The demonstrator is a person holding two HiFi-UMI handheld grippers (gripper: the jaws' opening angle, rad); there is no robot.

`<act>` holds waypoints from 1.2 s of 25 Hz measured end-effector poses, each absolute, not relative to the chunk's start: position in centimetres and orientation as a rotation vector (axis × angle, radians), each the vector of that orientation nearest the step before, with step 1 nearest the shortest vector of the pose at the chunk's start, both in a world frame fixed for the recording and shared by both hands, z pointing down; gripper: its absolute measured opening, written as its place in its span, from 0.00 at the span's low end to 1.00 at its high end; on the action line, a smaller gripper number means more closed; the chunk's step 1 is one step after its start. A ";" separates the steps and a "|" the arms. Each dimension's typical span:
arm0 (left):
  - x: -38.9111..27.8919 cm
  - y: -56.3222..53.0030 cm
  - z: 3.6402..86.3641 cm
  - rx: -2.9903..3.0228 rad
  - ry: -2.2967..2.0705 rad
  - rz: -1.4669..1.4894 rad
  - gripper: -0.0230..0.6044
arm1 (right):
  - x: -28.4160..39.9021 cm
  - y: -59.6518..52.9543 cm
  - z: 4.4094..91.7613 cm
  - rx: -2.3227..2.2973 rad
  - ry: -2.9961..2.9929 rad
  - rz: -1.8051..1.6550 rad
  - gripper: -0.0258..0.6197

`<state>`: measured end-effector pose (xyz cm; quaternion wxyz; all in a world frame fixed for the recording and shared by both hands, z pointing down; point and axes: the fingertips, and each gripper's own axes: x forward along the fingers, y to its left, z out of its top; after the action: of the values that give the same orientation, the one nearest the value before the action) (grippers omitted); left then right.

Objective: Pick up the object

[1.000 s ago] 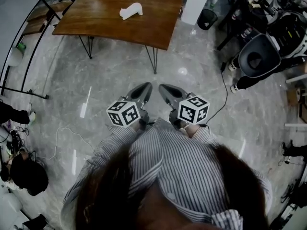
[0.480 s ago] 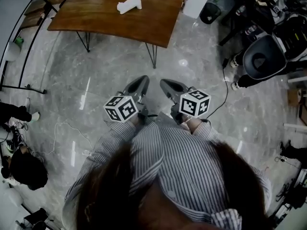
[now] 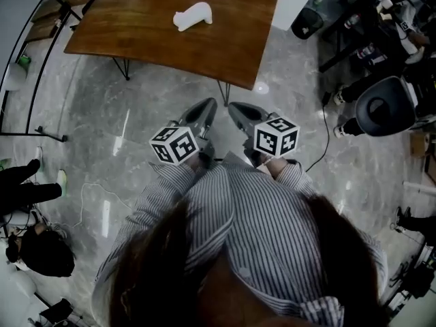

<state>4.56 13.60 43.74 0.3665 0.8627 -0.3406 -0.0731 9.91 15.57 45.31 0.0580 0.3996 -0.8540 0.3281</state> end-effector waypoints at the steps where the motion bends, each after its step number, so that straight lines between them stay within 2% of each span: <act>1: 4.3 11.9 43.7 2.217 -0.871 -0.182 0.05 | 9.7 13.7 45.2 1.223 -2.583 0.998 0.04; 14: -1.5 -10.0 40.4 2.332 -0.796 -0.116 0.05 | 4.4 -8.5 41.9 1.398 -2.615 0.966 0.04; 30: -1.4 -15.6 43.5 2.228 -0.771 -0.090 0.05 | 4.0 -14.8 45.0 1.375 -2.517 1.095 0.04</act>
<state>-1.45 -15.58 43.50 0.3811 0.8731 -0.3022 -0.0352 3.98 -14.78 44.99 0.0357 0.4477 -0.8193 0.3564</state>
